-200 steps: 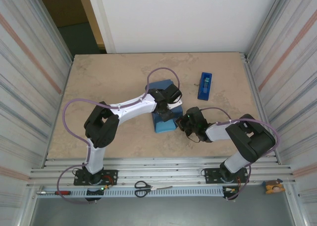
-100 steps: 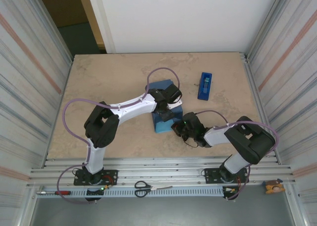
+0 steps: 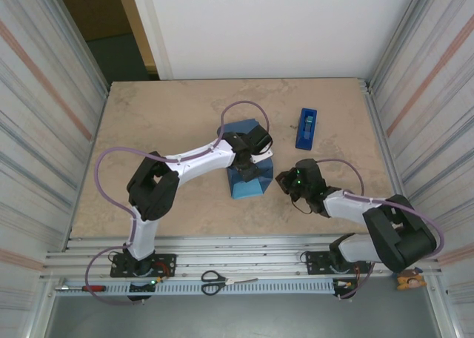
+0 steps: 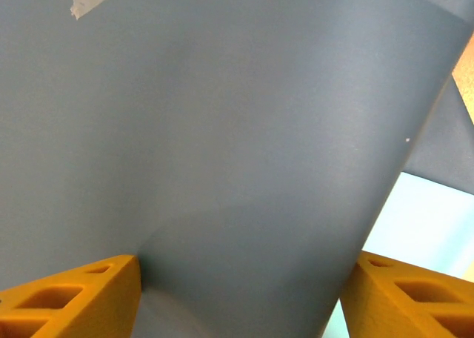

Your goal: Wrap the gift box in paper

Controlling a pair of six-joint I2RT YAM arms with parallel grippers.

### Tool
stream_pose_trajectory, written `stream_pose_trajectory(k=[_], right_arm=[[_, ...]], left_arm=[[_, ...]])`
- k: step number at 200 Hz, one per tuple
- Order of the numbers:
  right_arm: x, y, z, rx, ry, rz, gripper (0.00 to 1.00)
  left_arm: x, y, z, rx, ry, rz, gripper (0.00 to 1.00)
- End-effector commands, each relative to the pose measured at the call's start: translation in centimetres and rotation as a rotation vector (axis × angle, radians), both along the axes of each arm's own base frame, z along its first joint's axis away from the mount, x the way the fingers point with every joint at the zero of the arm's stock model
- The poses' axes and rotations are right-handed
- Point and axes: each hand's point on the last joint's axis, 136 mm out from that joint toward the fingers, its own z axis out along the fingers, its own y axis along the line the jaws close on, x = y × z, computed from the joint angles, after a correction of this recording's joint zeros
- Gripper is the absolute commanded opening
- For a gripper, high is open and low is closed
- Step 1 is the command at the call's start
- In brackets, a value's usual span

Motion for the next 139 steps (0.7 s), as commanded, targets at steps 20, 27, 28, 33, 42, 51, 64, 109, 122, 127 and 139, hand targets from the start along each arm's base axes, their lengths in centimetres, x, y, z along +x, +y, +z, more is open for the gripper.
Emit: stream_pose_trajectory(k=[20, 27, 28, 33, 42, 51, 64, 109, 122, 127, 139], right_arm=[[1.1, 1.9, -0.2, 0.008, -0.004, 0.104, 0.00], [1.3, 2.1, -0.4, 0.014, -0.004, 0.102, 0.00], [1.4, 2.1, -0.4, 0.016, -0.006, 0.102, 0.00], [1.5, 2.2, -0.4, 0.019, -0.006, 0.099, 0.00], [1.8, 2.2, -0.5, 0.021, -0.017, 0.099, 0.00], [2.2, 2.1, -0.6, 0.021, -0.021, 0.087, 0.00], [2.8, 2.0, -0.4, 0.025, -0.032, 0.079, 0.00], [4.6, 2.6, -0.3, 0.048, -0.065, 0.068, 0.00], [5.1, 3.0, -0.1, 0.069, -0.089, 0.069, 0.00], [5.2, 3.2, 0.0, 0.079, -0.093, 0.069, 0.00], [5.4, 3.6, 0.1, 0.097, -0.099, 0.071, 0.00]], left_arm=[[-5.0, 1.8, -7.0, 0.114, 0.263, -0.020, 0.70], [-5.1, 1.8, -7.1, 0.116, 0.266, -0.020, 0.70], [-5.1, 1.8, -7.1, 0.116, 0.267, -0.020, 0.70], [-5.1, 1.8, -7.1, 0.115, 0.267, -0.020, 0.70], [-5.1, 1.8, -7.1, 0.116, 0.267, -0.020, 0.70], [-5.0, 1.8, -7.1, 0.117, 0.266, -0.019, 0.70], [-5.1, 1.8, -7.1, 0.117, 0.265, -0.020, 0.70], [-5.2, 2.0, -7.3, 0.124, 0.270, -0.022, 0.70], [-5.1, 2.0, -7.3, 0.125, 0.271, -0.021, 0.70], [-5.2, 2.0, -7.3, 0.126, 0.272, -0.022, 0.70], [-5.2, 2.1, -7.4, 0.129, 0.272, -0.023, 0.69]])
